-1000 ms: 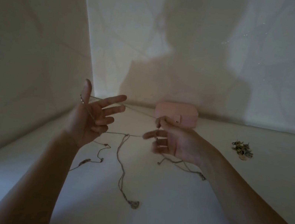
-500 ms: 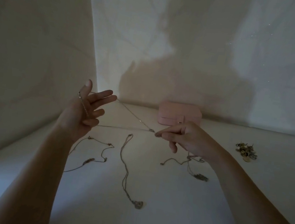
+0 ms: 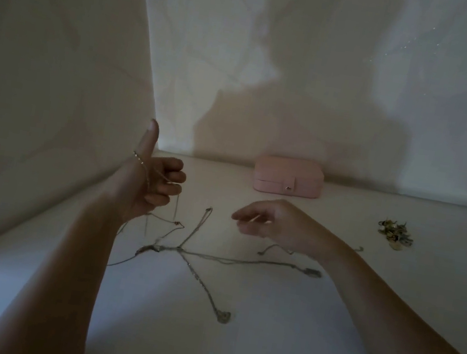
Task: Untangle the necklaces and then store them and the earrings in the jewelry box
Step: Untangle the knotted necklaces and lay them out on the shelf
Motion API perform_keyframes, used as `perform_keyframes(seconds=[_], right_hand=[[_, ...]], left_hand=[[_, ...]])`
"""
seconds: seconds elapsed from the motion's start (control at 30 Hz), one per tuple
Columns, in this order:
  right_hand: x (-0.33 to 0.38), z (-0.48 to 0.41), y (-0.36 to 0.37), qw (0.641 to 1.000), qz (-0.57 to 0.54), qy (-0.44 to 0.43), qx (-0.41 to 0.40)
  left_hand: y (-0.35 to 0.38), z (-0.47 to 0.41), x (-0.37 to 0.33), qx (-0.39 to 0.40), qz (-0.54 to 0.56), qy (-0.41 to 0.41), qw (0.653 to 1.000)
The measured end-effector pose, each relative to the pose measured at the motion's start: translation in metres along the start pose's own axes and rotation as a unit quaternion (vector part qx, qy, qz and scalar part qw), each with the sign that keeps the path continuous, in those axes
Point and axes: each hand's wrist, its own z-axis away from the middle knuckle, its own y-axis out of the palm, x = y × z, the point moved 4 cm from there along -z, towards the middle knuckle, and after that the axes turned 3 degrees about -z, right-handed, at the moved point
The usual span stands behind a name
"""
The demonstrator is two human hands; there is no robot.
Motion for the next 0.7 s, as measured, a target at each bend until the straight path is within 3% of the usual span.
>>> perform_keyframes(seconds=[0.1, 0.33, 0.37, 0.43, 0.53, 0.63, 0.7], right_hand=[[0.012, -0.011, 0.039, 0.998, -0.019, -0.039, 0.051], [0.036, -0.015, 0.060, 0.971, -0.204, -0.073, 0.104], [0.034, -0.016, 0.056, 0.971, -0.219, -0.056, 0.083], [0.025, -0.021, 0.040, 0.974, -0.225, -0.015, -0.032], [0.011, -0.021, 0.010, 0.914, -0.339, 0.032, -0.221], [0.005, -0.019, 0.000, 0.842, -0.484, 0.078, -0.223], [0.002, -0.014, -0.003, 0.845, -0.490, 0.115, -0.180]], left_hand=[[0.012, 0.002, -0.007, 0.053, 0.041, 0.034, 0.997], [0.032, 0.009, -0.015, 0.160, 0.099, 0.052, 0.981], [0.032, 0.009, -0.016, 0.192, 0.114, 0.052, 0.973], [0.031, 0.013, -0.018, 0.261, 0.140, 0.053, 0.954], [0.035, 0.012, -0.009, 0.279, 0.079, 0.065, 0.955], [0.051, 0.008, 0.008, 0.266, -0.028, 0.058, 0.962], [0.055, 0.005, 0.014, 0.243, -0.009, 0.023, 0.970]])
